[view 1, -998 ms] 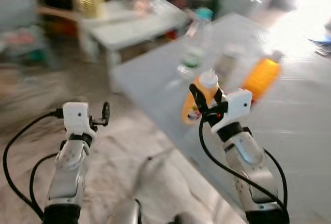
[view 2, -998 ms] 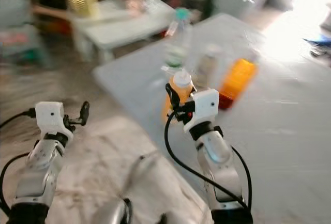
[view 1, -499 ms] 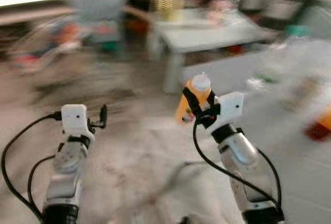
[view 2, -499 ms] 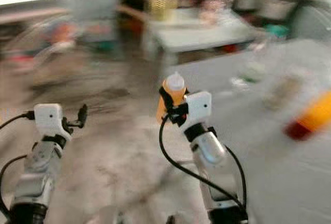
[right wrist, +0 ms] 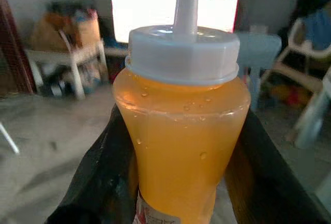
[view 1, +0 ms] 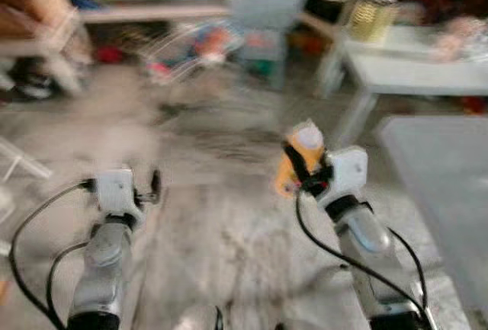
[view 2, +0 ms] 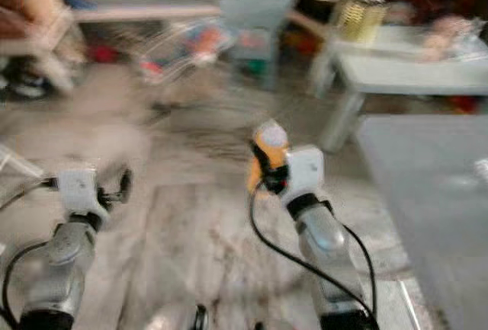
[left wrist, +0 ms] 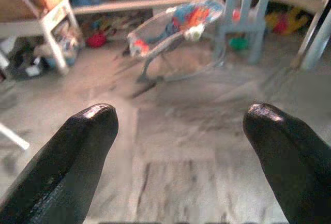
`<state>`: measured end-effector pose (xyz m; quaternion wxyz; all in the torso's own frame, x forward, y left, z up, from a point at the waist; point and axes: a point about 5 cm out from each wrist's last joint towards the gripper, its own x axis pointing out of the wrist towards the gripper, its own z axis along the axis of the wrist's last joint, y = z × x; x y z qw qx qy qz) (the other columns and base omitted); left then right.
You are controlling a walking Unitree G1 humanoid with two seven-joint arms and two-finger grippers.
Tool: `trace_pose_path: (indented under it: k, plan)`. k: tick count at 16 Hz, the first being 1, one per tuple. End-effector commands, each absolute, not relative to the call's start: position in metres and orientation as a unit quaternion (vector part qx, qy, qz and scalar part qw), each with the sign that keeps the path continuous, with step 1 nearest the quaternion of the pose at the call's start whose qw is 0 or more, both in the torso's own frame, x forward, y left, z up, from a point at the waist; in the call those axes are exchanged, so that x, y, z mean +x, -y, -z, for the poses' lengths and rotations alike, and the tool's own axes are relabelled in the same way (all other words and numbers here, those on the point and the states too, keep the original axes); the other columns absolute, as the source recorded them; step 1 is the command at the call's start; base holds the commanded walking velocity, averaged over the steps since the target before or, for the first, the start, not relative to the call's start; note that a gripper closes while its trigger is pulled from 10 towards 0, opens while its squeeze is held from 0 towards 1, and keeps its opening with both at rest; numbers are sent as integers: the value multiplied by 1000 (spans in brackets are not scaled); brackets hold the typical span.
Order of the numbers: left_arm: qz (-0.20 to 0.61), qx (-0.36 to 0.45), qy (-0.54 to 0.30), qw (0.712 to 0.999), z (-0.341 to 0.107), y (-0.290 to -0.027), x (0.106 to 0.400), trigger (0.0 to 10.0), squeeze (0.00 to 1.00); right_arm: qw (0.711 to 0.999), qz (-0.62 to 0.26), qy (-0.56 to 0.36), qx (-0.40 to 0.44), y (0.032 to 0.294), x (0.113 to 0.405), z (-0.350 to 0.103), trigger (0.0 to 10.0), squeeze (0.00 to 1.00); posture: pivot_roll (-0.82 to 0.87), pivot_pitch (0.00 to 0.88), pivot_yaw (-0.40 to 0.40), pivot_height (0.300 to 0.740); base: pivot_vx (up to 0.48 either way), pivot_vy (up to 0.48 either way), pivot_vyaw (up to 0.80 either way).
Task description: Restocking fridge
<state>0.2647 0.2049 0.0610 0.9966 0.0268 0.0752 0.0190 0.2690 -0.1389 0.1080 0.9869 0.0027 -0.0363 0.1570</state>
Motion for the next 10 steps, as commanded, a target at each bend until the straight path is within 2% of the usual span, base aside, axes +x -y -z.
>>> trace_pose_path:
  k: [1, 5, 10]
  plan:
    - [-18, 35, -83, 996, -57, -208, 262, 10000, 0, 988, -143, 49, 6, 143, 270, -112, 10000, 0, 40, 63, -34, 740, 0, 0, 800]
    - [-17, 43, -103, 994, -42, -210, 248, 10000, 0, 995, -93, 35, -14, 161, 267, -96, 10000, 0, 38, 43, -6, 740, 0, 0, 800]
    - [18, 66, -96, 993, -46, -199, 260, 10000, 0, 999, -26, 34, -17, 176, 266, -88, 10000, 0, 41, 31, 43, 740, 0, 0, 800]
